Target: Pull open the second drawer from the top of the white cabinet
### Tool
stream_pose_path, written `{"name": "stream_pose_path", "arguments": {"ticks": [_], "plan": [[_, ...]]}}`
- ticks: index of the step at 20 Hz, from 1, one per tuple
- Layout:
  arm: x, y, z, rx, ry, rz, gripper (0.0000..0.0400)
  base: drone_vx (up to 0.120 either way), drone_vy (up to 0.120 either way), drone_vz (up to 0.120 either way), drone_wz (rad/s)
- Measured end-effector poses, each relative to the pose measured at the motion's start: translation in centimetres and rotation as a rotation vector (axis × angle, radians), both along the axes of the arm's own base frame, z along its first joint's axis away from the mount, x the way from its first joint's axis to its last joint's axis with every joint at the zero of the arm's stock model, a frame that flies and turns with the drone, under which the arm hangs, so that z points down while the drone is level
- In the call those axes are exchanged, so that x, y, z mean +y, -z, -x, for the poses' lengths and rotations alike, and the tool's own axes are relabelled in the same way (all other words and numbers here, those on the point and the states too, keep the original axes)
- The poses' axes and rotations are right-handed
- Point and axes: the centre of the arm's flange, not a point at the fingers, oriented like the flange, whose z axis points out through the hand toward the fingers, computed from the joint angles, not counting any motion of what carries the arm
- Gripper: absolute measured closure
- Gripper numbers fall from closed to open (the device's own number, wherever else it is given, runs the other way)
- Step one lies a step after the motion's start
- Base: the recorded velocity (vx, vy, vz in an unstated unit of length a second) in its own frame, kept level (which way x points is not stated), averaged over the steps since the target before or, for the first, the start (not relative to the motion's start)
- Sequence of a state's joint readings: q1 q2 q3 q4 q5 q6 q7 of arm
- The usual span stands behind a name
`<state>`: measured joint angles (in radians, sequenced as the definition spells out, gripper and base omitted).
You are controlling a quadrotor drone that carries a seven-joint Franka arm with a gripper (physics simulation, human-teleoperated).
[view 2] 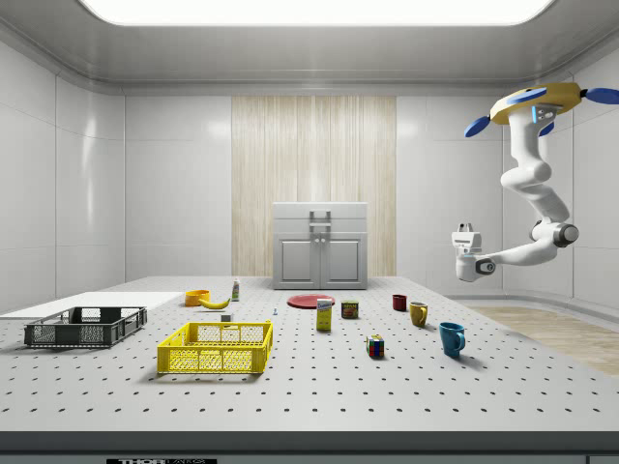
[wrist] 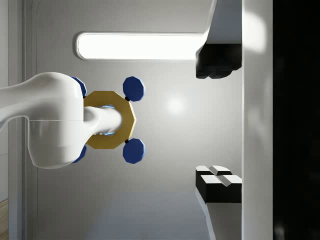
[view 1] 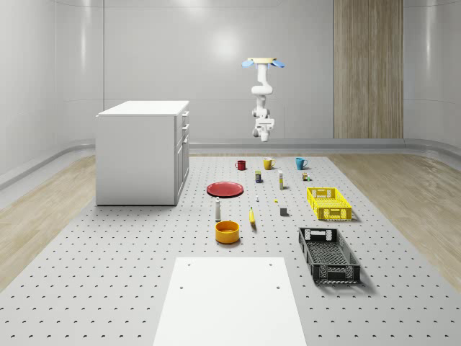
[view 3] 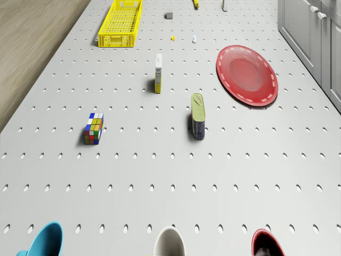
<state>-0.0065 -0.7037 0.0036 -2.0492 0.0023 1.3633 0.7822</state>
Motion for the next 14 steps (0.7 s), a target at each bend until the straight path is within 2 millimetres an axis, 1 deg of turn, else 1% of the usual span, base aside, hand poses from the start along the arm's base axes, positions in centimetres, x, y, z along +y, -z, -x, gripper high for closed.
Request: {"name": "stream_pose_path", "arguments": {"ticks": [2,4,5,7,9,11,14], "plan": [[0.0,-0.12,0.0,-0.002,0.0,0.0,0.0232,0.12,-0.12,0.0,0.0],[0.0,-0.2,0.01,-0.003,0.0,0.0,0.0259,0.12,-0.12,0.0,0.0],[0.0,-0.23,0.01,-0.004,0.0,0.0,0.0252,0.12,-0.12,0.0,0.0],[0.0,-0.27,0.02,-0.005,0.0,0.0,0.0192,0.12,-0.12,0.0,0.0],[0.01,-0.29,0.04,-0.007,0.0,0.0,0.0156,0.12,-0.12,0.0,0.0],[0.01,-0.3,0.05,-0.008,0.0,0.001,0.0134,0.12,-0.12,0.0,0.0],[0.01,-0.32,0.07,-0.011,0.0,0.001,0.0116,0.12,-0.12,0.0,0.0]]}}
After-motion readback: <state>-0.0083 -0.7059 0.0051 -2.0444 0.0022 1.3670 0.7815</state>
